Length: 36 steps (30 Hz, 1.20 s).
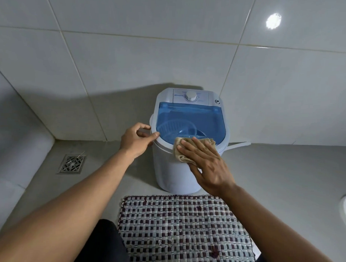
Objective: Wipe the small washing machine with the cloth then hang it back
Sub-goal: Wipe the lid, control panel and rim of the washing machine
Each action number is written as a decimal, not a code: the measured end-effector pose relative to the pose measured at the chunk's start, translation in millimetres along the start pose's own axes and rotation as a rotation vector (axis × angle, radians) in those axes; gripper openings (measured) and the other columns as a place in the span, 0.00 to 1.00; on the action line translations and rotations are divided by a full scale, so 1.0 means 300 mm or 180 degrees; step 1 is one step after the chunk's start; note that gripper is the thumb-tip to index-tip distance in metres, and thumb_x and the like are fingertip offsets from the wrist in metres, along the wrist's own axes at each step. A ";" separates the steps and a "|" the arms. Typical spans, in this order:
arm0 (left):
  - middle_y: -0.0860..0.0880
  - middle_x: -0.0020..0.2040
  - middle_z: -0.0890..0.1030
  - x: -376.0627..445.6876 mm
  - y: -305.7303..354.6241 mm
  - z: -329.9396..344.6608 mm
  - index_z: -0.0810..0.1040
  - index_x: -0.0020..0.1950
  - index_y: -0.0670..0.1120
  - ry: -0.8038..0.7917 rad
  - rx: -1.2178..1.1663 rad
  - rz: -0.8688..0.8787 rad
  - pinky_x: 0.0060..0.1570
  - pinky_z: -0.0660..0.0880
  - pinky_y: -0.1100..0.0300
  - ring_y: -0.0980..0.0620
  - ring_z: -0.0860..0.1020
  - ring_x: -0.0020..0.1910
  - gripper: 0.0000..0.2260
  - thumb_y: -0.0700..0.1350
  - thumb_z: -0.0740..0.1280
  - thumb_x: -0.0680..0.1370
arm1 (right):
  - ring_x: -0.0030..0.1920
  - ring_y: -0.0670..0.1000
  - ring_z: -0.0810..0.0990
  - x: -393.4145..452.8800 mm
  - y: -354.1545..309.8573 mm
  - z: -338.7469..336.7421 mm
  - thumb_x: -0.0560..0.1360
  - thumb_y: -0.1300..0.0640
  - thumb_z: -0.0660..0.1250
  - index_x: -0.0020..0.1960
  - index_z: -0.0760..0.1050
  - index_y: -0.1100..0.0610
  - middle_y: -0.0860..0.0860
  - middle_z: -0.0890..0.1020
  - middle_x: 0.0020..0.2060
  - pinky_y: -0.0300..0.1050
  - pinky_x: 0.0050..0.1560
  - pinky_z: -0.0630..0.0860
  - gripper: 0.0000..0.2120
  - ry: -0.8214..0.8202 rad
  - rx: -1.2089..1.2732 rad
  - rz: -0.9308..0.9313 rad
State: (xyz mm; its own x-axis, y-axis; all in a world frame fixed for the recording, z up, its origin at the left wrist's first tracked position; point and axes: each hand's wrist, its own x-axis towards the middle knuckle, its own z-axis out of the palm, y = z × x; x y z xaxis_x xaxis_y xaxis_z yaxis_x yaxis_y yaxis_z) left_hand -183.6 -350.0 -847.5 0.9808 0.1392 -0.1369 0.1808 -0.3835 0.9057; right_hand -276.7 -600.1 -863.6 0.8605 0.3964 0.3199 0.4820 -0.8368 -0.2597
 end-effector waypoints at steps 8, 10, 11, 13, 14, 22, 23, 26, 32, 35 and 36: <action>0.49 0.45 0.86 -0.006 -0.007 0.003 0.83 0.56 0.51 -0.0046 -0.0221 -0.0058 0.51 0.84 0.50 0.48 0.88 0.42 0.15 0.51 0.79 0.72 | 0.83 0.52 0.53 -0.029 0.054 0.007 0.83 0.51 0.55 0.79 0.65 0.45 0.44 0.65 0.79 0.55 0.82 0.52 0.24 0.0575 0.0226 0.1161; 0.50 0.47 0.87 -0.017 -0.005 -0.001 0.83 0.57 0.53 -0.0006 -0.0127 -0.0036 0.51 0.84 0.51 0.49 0.87 0.44 0.14 0.50 0.78 0.72 | 0.83 0.52 0.53 -0.009 0.055 0.010 0.84 0.51 0.55 0.78 0.66 0.44 0.44 0.64 0.79 0.54 0.82 0.51 0.23 0.0688 0.0330 0.1440; 0.51 0.47 0.87 -0.026 0.000 -0.001 0.84 0.56 0.53 0.0114 0.0084 0.0082 0.51 0.83 0.53 0.51 0.87 0.44 0.13 0.50 0.77 0.72 | 0.83 0.52 0.53 0.001 0.054 0.014 0.84 0.51 0.56 0.78 0.66 0.44 0.44 0.64 0.79 0.55 0.82 0.51 0.22 0.0718 0.0384 0.1564; 0.55 0.46 0.86 -0.060 0.018 0.013 0.84 0.55 0.53 0.0444 0.0561 0.0509 0.46 0.80 0.60 0.58 0.84 0.41 0.10 0.49 0.75 0.73 | 0.83 0.53 0.52 0.019 0.049 0.025 0.85 0.51 0.55 0.79 0.66 0.45 0.45 0.64 0.80 0.58 0.82 0.51 0.22 0.0756 0.0438 0.1725; 0.57 0.45 0.85 -0.086 0.034 0.028 0.83 0.53 0.53 0.0555 0.0679 0.0736 0.43 0.79 0.62 0.60 0.82 0.39 0.09 0.49 0.74 0.74 | 0.83 0.54 0.51 0.023 0.045 0.032 0.85 0.50 0.55 0.79 0.65 0.46 0.45 0.64 0.80 0.60 0.82 0.52 0.23 0.0772 0.0437 0.1748; 0.55 0.38 0.85 -0.205 0.183 0.294 0.83 0.42 0.51 -0.0086 0.1158 0.1390 0.45 0.81 0.54 0.57 0.83 0.38 0.27 0.74 0.63 0.71 | 0.83 0.55 0.47 -0.011 0.037 0.040 0.83 0.49 0.51 0.81 0.59 0.50 0.47 0.59 0.82 0.60 0.82 0.50 0.27 0.0746 0.0303 0.1479; 0.55 0.38 0.86 -0.202 0.190 0.320 0.84 0.42 0.51 -0.0005 0.1266 0.1427 0.49 0.81 0.49 0.54 0.84 0.40 0.27 0.74 0.63 0.71 | 0.83 0.54 0.47 -0.017 0.041 0.044 0.83 0.51 0.52 0.82 0.59 0.50 0.47 0.59 0.82 0.60 0.81 0.51 0.27 0.0753 0.0299 0.1441; 0.53 0.42 0.87 -0.183 0.186 0.355 0.85 0.46 0.51 -0.0013 0.1344 0.1539 0.54 0.79 0.44 0.50 0.84 0.44 0.18 0.65 0.67 0.75 | 0.84 0.54 0.47 -0.024 0.041 0.062 0.82 0.51 0.52 0.81 0.60 0.51 0.49 0.60 0.82 0.61 0.81 0.53 0.27 0.0853 0.0315 0.1427; 0.50 0.46 0.84 -0.186 0.111 0.279 0.83 0.50 0.47 -0.0102 0.1448 0.2053 0.52 0.77 0.45 0.48 0.79 0.46 0.11 0.53 0.65 0.79 | 0.84 0.54 0.47 -0.018 -0.047 0.094 0.82 0.50 0.52 0.81 0.61 0.52 0.49 0.60 0.82 0.61 0.81 0.50 0.28 0.0909 0.0249 0.1412; 0.50 0.49 0.80 -0.189 0.036 0.206 0.80 0.52 0.49 0.0411 0.1400 0.1949 0.49 0.77 0.52 0.50 0.76 0.51 0.11 0.53 0.62 0.78 | 0.83 0.54 0.49 -0.014 -0.074 0.099 0.80 0.51 0.54 0.81 0.61 0.51 0.48 0.62 0.81 0.62 0.81 0.49 0.28 0.0848 0.0137 0.1280; 0.50 0.51 0.80 -0.187 0.007 0.182 0.80 0.53 0.50 0.0626 0.1402 0.1850 0.48 0.77 0.54 0.50 0.76 0.52 0.11 0.53 0.61 0.78 | 0.83 0.54 0.50 -0.013 -0.077 0.097 0.80 0.52 0.54 0.81 0.61 0.51 0.48 0.62 0.81 0.62 0.81 0.50 0.29 0.0802 0.0094 0.1198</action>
State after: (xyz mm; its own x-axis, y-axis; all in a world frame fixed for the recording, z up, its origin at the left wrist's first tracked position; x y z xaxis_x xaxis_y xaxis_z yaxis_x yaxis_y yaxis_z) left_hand -234.3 -408.5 -859.7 0.9034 -0.0525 0.4255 -0.3086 -0.7687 0.5603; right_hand -286.3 -571.2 -885.3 0.9115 -0.0407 0.4092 0.1509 -0.8925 -0.4249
